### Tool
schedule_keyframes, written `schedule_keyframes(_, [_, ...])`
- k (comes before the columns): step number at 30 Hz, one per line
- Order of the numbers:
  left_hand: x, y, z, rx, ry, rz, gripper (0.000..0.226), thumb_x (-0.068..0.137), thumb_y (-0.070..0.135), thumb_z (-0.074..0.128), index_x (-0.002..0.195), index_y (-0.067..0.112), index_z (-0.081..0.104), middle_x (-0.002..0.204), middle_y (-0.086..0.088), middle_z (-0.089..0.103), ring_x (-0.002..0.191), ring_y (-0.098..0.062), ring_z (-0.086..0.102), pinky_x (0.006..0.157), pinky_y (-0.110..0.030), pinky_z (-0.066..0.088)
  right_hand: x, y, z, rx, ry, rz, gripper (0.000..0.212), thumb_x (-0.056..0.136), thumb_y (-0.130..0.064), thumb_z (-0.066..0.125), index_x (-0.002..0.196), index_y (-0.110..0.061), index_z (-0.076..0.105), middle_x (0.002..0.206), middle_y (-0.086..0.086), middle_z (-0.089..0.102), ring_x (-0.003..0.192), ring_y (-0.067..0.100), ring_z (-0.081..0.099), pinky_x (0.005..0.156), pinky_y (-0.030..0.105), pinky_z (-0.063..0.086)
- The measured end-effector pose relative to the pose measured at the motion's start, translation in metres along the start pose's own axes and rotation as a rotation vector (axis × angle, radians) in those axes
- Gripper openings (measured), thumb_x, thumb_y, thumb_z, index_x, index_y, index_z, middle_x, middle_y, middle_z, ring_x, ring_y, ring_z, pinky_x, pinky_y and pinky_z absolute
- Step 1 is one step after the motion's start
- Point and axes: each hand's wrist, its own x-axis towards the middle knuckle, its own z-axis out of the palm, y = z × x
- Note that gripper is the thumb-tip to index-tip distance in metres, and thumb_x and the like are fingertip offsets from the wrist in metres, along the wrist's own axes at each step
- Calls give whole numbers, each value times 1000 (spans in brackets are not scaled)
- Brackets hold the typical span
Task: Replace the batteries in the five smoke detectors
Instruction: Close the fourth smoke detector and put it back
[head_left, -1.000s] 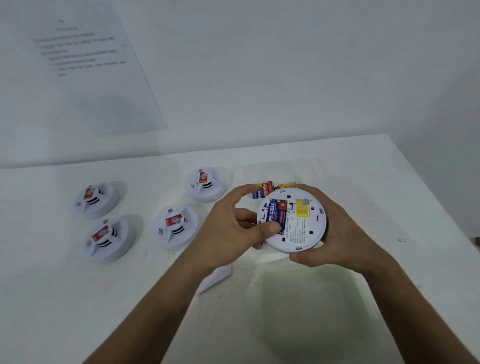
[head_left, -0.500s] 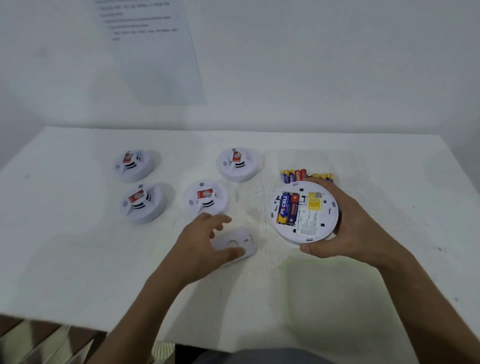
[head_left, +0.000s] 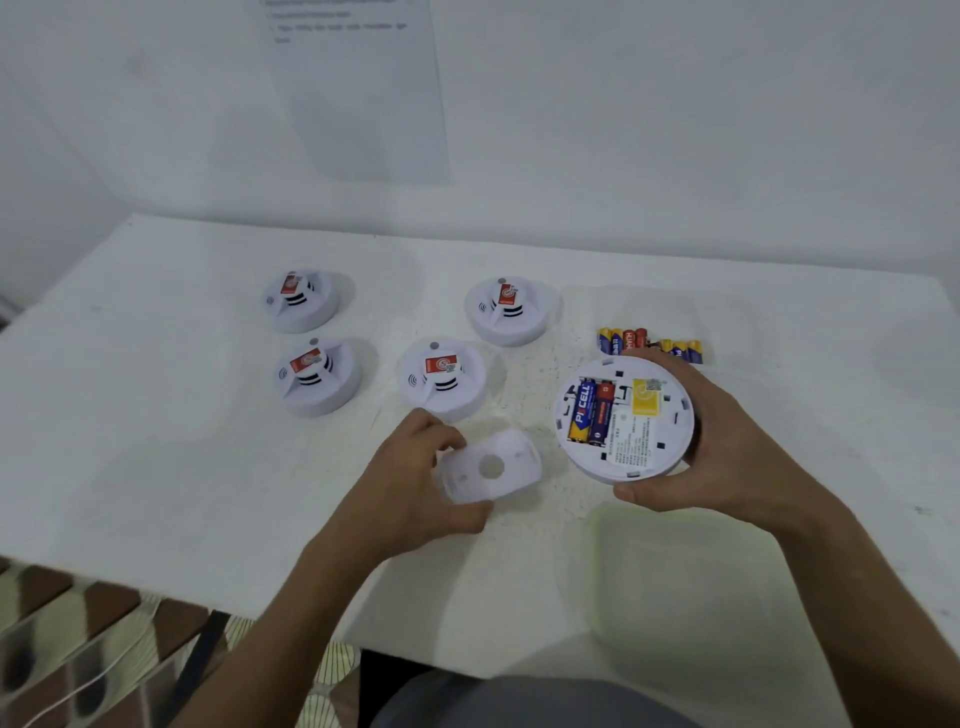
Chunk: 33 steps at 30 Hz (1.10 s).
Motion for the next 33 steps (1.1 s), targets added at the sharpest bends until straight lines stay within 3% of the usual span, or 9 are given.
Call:
schedule_keyframes(3, [0,14,-25,-116,227,48,60,49,57,75,100,28,60,97,16,49,82,-2,51,68,-7,39,-3,-3,-2,1,19,8,101,47,-23,92,138,-27,47,129,-15,63,123,8,58,94,19,52])
schedule_keyframes(5, [7,30,-43,-139,290,120,58,52,54,77,101,29,60,98,13,51,83,-5,53,67,-7,38,-3,-5,-3,-7,17,5,98,50,-14,92,137,-28,48,127,-15,64,121,8,60,92,19,53])
schedule_keyframes(11, [33,86,-47,-264,20,335,57,54,32,92,104,28,65,106,10,53,100,-5,54,76,-6,37,-1,-13,4,-25,25,-27,96,51,-11,93,135,-27,49,127,-13,64,121,9,60,90,17,52])
schedule_keyframes(18, [53,89,-45,-143,-139,307,64,55,49,88,113,39,61,116,22,48,107,7,47,79,-1,34,-1,-13,1,-9,22,-17,96,54,1,95,136,-25,51,126,-11,64,120,13,61,93,27,55])
schedule_keyframes(22, [56,89,-50,-132,-188,300,67,58,55,84,118,41,59,120,24,49,110,3,49,81,-9,41,-1,-13,1,-5,36,-16,94,55,2,94,135,-23,52,126,-10,64,120,13,61,92,26,55])
schedule_keyframes(29, [54,92,-54,-324,-291,231,64,67,31,86,126,36,60,115,26,64,94,-6,67,81,-25,57,2,-17,0,-10,50,-42,93,55,-2,95,135,-25,53,124,-13,66,119,9,62,92,19,52])
schedule_keyframes(33, [56,91,-53,-456,-349,209,65,68,14,87,128,21,63,111,14,69,93,-9,70,79,-27,58,1,-20,-1,-9,57,-69,91,53,-2,95,131,-26,55,121,-11,68,116,10,64,90,19,53])
